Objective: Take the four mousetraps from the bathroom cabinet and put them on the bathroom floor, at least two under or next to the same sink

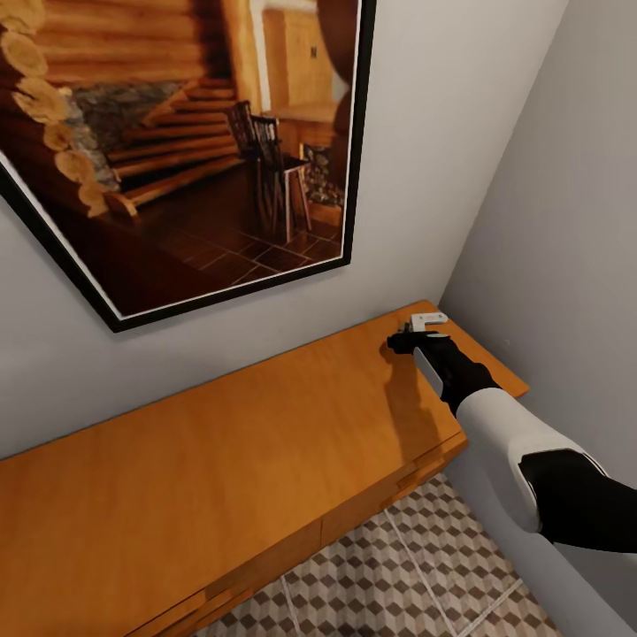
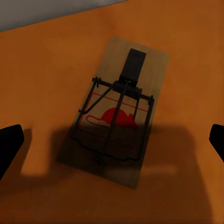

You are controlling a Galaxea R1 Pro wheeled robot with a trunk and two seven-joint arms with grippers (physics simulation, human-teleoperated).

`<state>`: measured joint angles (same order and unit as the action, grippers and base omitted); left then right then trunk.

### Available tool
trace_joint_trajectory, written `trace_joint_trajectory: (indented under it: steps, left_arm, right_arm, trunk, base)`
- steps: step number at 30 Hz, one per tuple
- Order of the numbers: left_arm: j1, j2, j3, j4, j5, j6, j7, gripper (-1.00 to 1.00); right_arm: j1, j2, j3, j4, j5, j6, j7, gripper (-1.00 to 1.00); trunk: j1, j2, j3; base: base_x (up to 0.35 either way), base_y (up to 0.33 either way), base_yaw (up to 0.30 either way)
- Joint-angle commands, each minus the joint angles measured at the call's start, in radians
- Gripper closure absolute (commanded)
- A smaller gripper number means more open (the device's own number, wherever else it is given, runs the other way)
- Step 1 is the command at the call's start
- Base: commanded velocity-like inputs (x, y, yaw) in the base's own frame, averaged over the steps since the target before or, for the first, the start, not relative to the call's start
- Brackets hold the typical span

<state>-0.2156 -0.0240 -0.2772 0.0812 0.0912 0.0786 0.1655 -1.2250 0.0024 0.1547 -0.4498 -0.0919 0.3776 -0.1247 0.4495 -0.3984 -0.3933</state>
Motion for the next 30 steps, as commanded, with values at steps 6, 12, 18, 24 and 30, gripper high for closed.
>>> trace_joint_trajectory:
  steps: [6, 12, 18, 24, 30]
  left_arm:
    - [-0.001, -0.001, -0.008, 0.002, 0.008, 0.001, 0.003, 1.00]
    - [-0.001, -0.001, -0.008, 0.002, 0.008, 0.001, 0.003, 1.00]
    - [-0.001, -0.001, -0.008, 0.002, 0.009, 0.001, 0.003, 1.00]
    - [-0.001, -0.002, -0.008, 0.002, 0.008, 0.001, 0.003, 1.00]
    - [-0.001, -0.002, -0.008, 0.002, 0.008, 0.001, 0.003, 1.00]
  right_arm:
    - [-0.001, 0.000, 0.008, -0.001, -0.009, 0.005, -0.009, -1.00]
    - [-0.001, 0.001, 0.008, 0.000, -0.010, 0.006, -0.010, -1.00]
    - [-0.001, 0.001, 0.007, 0.000, -0.010, 0.041, -0.009, -1.00]
    - [-0.001, 0.001, 0.006, 0.000, -0.010, 0.055, -0.009, -1.00]
    - [-0.001, 0.001, 0.005, 0.001, -0.008, 0.057, -0.010, -1.00]
  trunk:
    - [0.000, -0.002, -0.001]
    - [0.000, -0.002, -0.001]
    - [0.000, -0.002, -0.001]
    - [0.000, -0.002, -0.001]
    - [0.000, -0.002, -0.001]
  base:
    - [0.031, 0.000, 0.000]
    - [0.201, 0.000, 0.000]
    - [0.077, 0.000, 0.000]
    - [0.008, 0.000, 0.000]
    - [0.001, 0.000, 0.000]
